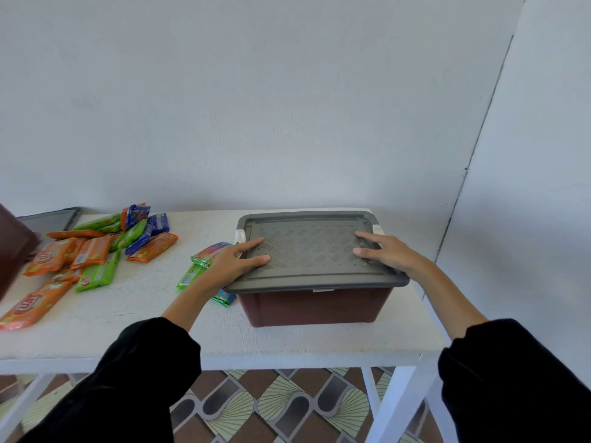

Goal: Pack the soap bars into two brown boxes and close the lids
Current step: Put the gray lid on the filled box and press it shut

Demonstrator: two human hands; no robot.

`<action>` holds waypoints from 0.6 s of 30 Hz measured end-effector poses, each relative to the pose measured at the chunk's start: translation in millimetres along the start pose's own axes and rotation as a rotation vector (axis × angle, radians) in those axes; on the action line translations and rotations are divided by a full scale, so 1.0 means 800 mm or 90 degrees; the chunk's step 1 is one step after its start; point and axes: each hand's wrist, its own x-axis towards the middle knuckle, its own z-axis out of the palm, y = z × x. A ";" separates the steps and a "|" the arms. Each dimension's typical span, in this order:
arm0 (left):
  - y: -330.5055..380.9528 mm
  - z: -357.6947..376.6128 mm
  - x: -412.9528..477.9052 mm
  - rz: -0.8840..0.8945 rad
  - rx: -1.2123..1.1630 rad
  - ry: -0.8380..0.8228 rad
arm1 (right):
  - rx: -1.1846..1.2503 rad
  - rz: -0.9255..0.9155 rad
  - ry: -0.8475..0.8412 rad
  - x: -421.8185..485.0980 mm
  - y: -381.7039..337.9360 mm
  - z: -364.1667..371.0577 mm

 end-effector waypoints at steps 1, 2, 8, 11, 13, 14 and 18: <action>0.002 0.000 0.000 0.006 -0.034 -0.004 | 0.055 -0.006 -0.021 0.000 0.000 -0.002; 0.003 0.000 0.000 0.007 -0.063 -0.009 | 0.097 -0.016 -0.035 0.001 0.002 -0.003; -0.001 0.000 0.013 -0.003 -0.269 -0.004 | 0.179 -0.052 -0.015 0.011 0.018 -0.003; -0.007 0.000 0.024 0.009 -0.233 0.018 | 0.233 -0.054 -0.015 0.022 0.023 -0.004; -0.012 -0.002 0.031 0.005 -0.218 0.025 | 0.247 -0.081 -0.024 0.039 0.031 -0.003; -0.016 -0.002 0.034 0.000 -0.222 0.025 | 0.249 -0.092 -0.021 0.047 0.035 -0.003; -0.016 -0.005 0.046 0.007 -0.218 0.027 | 0.277 -0.069 0.014 0.068 0.047 -0.008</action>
